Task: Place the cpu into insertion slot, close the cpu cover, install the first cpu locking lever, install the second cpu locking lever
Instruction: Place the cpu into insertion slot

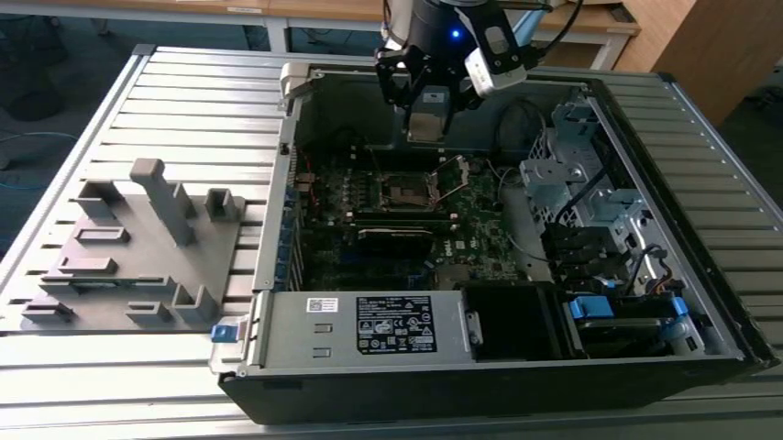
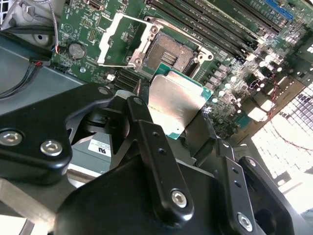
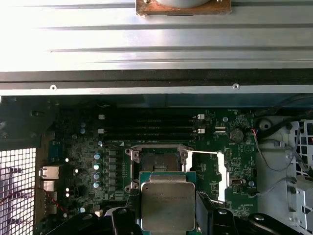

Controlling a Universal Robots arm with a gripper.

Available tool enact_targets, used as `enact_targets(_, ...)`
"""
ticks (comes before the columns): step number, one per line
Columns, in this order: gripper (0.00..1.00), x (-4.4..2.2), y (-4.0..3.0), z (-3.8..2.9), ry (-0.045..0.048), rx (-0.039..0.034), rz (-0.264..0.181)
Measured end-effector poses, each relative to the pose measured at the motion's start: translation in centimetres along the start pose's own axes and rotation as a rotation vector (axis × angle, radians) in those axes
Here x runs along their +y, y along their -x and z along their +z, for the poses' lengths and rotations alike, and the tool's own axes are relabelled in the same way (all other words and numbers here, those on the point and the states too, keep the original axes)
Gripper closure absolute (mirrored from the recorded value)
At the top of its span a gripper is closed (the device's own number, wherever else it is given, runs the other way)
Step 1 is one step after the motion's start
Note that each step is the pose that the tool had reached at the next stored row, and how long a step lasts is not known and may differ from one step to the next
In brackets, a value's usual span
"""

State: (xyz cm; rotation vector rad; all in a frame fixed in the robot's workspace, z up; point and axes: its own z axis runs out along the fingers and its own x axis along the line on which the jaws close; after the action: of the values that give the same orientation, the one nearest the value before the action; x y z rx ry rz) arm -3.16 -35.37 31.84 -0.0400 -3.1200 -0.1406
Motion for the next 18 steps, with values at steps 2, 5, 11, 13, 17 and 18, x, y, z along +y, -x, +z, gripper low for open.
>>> enact_targets(2,0.46,0.0,0.0,0.07,-0.0003,0.0001,0.0)
enact_targets(5,0.46,-0.01,0.0,0.08,-0.0004,0.0002,0.0)
enact_targets(11,0.46,-0.01,0.0,0.16,-0.0001,0.0001,0.0)
enact_targets(13,0.46,-0.01,0.0,0.17,-0.0002,0.0001,0.0)
enact_targets(17,0.46,-0.02,0.01,0.24,0.0001,0.0,0.0)
enact_targets(18,0.46,-0.02,0.01,0.27,0.0001,0.0,0.0)
